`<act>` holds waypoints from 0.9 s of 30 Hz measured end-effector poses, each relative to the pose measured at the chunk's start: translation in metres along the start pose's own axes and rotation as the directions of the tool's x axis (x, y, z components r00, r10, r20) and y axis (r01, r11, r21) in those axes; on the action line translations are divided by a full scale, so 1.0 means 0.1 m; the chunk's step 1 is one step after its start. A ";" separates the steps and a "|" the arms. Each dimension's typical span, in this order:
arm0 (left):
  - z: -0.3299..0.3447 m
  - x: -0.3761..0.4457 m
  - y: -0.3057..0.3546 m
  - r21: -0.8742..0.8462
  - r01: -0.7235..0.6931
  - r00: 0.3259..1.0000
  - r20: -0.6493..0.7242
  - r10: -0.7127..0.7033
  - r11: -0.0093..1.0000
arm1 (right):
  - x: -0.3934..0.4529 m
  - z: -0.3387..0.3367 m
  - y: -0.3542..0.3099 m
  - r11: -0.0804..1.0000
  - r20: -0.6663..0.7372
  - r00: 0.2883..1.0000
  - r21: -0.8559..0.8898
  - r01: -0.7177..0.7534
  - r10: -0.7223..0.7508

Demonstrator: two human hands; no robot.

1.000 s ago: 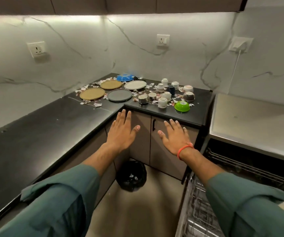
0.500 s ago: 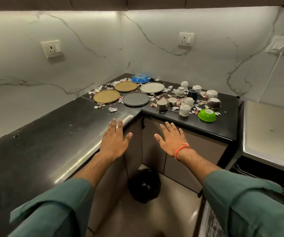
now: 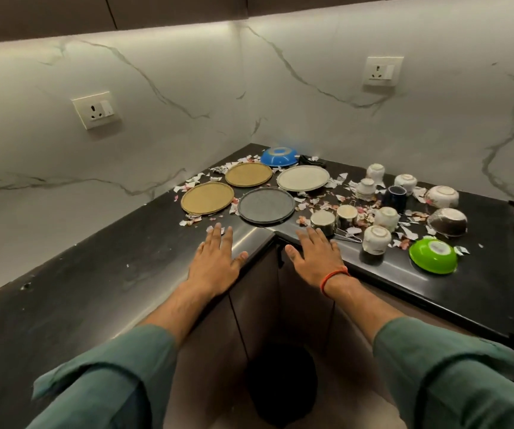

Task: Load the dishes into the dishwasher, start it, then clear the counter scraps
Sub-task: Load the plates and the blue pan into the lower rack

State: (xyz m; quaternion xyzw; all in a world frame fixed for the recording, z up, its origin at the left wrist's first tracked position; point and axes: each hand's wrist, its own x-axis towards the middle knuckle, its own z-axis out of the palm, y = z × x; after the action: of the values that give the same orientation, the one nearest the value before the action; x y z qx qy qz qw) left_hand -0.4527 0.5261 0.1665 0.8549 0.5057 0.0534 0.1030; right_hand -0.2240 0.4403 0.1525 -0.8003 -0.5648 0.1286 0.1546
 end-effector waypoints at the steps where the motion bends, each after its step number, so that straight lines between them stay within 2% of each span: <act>1: 0.01 0.10 0.03 -0.003 -0.010 1.000 0.007 0.010 1.000 | 0.09 0.01 0.02 1.000 0.007 1.000 0.009 -0.008 0.008; 5: 0.04 0.50 0.10 -0.002 -0.078 0.997 0.021 0.078 0.997 | 0.47 0.11 0.04 0.999 0.046 0.999 0.023 -0.027 0.026; 13: 0.14 1.76 -0.16 -0.093 -0.081 0.992 0.086 0.089 0.992 | 1.47 0.23 -0.07 0.998 0.075 0.995 0.008 -0.060 0.059; 17: 0.23 2.32 -0.41 -0.166 -0.029 0.990 0.128 0.051 0.986 | 1.95 0.28 -0.13 0.995 0.094 0.990 -0.021 -0.099 0.101; 22: 0.42 2.78 -0.68 -0.200 0.022 0.961 0.276 0.035 0.979 | 2.37 0.42 -0.14 0.965 0.183 0.969 0.172 -0.200 0.168; 27: 0.60 3.05 -0.84 -0.265 0.083 0.948 0.318 0.006 0.961 | 2.77 0.54 -0.05 0.957 0.227 0.956 0.183 -0.227 0.184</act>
State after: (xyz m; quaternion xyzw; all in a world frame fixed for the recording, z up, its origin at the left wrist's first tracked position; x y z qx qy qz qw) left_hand -0.3657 0.8249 0.0845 0.8195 0.4872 -0.0160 0.3013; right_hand -0.1579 0.7086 0.0960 -0.8166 -0.4747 0.2849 0.1629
